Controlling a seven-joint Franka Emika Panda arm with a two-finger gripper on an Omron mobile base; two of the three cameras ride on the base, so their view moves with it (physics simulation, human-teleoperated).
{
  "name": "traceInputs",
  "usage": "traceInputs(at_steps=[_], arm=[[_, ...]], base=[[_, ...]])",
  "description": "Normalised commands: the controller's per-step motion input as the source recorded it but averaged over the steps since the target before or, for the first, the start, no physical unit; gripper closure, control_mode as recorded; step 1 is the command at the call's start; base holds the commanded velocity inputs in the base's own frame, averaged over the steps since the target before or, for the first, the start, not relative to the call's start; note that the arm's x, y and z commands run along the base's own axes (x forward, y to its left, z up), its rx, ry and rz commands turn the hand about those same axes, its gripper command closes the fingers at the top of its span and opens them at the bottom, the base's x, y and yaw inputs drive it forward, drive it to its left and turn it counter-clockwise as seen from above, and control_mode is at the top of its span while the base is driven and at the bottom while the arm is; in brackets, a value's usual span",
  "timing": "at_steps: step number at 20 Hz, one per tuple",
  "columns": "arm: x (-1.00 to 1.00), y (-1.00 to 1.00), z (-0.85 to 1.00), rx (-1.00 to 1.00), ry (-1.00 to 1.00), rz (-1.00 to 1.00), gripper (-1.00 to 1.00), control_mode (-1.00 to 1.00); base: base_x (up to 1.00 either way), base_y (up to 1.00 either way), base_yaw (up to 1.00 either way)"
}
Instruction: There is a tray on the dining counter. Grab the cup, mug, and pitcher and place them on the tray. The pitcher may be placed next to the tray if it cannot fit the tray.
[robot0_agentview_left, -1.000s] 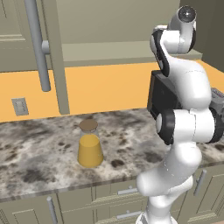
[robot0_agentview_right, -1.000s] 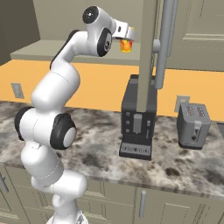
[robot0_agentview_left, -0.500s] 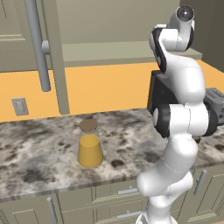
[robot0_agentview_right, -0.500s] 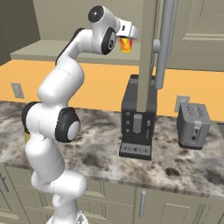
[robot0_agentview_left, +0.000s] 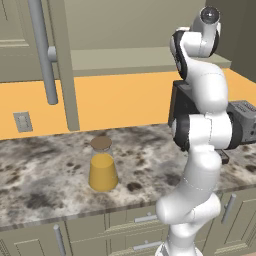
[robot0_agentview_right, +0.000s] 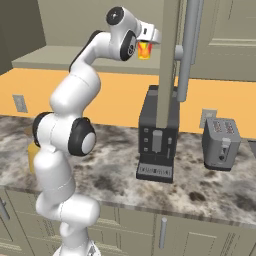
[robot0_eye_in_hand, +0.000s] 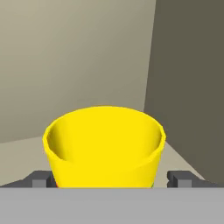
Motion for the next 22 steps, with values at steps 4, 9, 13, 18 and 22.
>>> traceInputs(at_steps=[4, 9, 13, 18, 22], arm=[[0.21, -0.11, -0.02, 0.0, 0.0, 0.0, -1.0, -1.0], [0.21, -0.03, -0.06, 0.0, 0.0, 0.0, 1.0, -1.0], [0.14, -0.02, -0.04, 0.0, 0.0, 0.0, 1.0, -1.0], [-0.05, -0.02, 0.0, 0.0, -0.12, 0.0, 1.0, -1.0], [-0.52, 0.0, -0.01, -0.02, -0.21, 0.0, 1.0, -1.0]], base=[[0.0, 0.0, 0.0], [0.0, 0.0, 0.0], [0.0, 0.0, 0.0], [0.0, 0.0, 0.0], [0.0, 0.0, 0.0]])
